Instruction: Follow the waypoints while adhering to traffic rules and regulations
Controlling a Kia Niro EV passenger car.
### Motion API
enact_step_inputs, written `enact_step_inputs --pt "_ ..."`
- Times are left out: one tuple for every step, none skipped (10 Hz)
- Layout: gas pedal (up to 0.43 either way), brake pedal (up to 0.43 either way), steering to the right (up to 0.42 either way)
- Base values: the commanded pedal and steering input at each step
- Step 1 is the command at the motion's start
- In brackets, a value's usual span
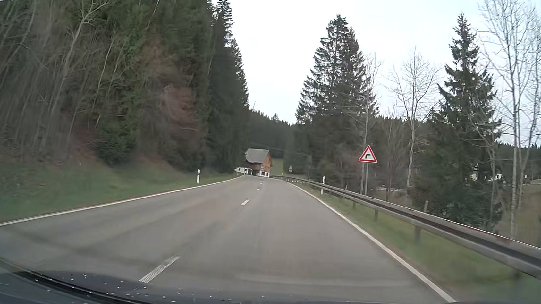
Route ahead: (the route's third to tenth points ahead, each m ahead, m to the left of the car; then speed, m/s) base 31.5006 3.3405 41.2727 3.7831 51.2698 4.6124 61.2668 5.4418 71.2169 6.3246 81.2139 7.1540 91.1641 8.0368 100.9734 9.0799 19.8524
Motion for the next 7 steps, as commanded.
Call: enact_step_inputs --pt "0.228 0.000 -0.011" --pt "0.228 0.000 -0.011" --pt "0.228 0.000 -0.011" --pt "0.228 0.000 -0.011" --pt "0.228 0.000 -0.011" --pt "0.228 0.000 -0.011" --pt "0.228 0.000 -0.011"
